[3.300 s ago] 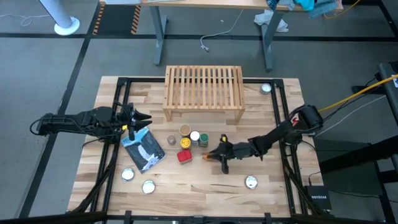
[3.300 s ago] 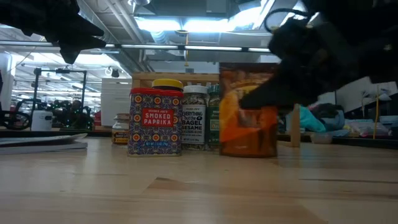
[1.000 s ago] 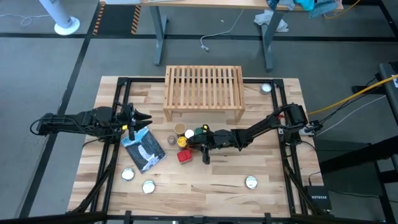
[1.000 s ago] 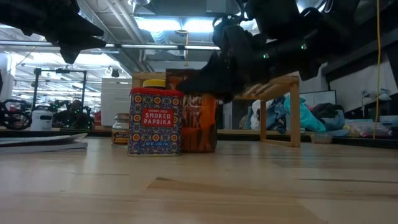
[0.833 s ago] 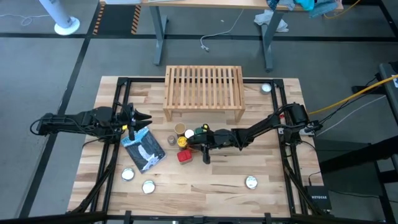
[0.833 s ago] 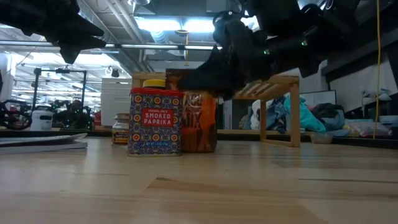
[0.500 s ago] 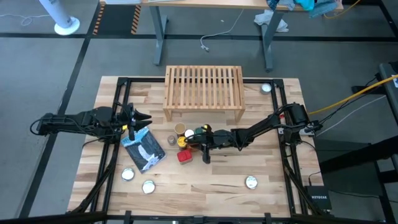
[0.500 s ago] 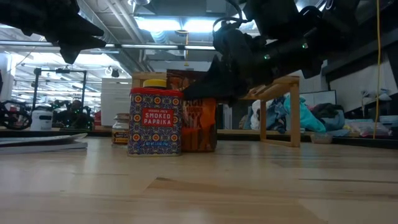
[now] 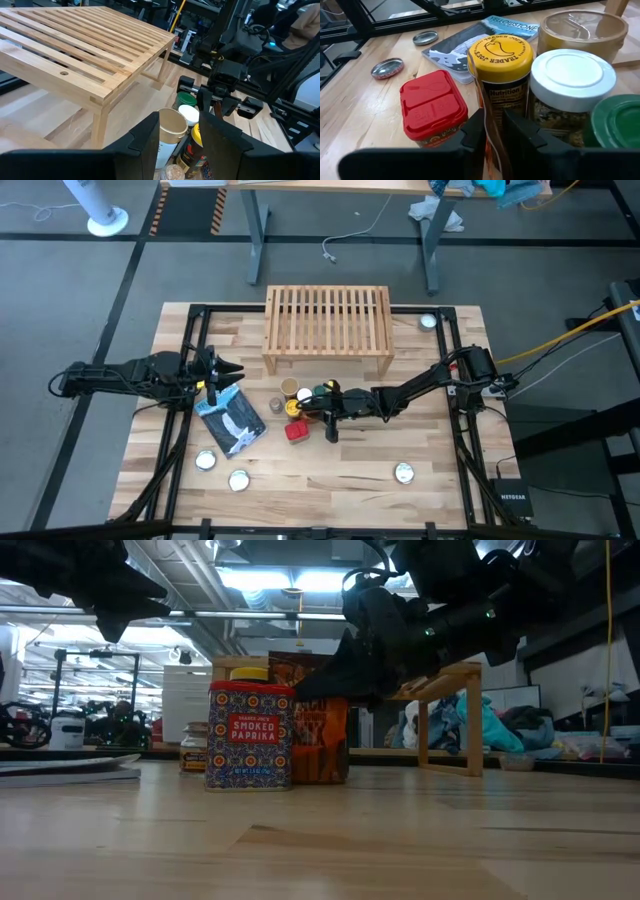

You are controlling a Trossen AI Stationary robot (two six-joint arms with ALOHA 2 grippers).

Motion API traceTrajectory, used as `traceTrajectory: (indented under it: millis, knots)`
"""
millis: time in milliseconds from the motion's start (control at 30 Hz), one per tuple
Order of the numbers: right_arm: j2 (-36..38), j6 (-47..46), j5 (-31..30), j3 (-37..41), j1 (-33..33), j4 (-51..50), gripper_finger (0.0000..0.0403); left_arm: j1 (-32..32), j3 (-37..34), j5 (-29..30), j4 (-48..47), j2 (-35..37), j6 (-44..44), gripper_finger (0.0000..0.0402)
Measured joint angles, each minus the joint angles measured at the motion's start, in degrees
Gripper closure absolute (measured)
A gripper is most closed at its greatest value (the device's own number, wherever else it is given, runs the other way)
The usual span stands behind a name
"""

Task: Shelf spices
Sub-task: Adjust the seasoning bag and bottles, then put the brown seasoning bag on the shelf

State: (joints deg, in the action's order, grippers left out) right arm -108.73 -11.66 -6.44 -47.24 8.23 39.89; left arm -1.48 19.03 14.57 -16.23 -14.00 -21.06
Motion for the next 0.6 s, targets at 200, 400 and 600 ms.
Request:
traceTrajectory:
  millis: [200,400,600]
  knots:
    - [0.0,0.0,0.0,0.0,0.0,-0.13,0.0333,0.0,0.0,0.0,0.02,0.0,0.02,0.0271]
    - [0.0,0.0,0.02,0.0,0.0,-0.17,0.0333,0.02,0.0,0.02,0.01,-0.01,2.37,0.0271]
    - [0.0,0.0,0.02,0.0,0.0,-0.17,0.0333,0.01,0.0,0.01,0.02,-0.01,4.59,0.0271]
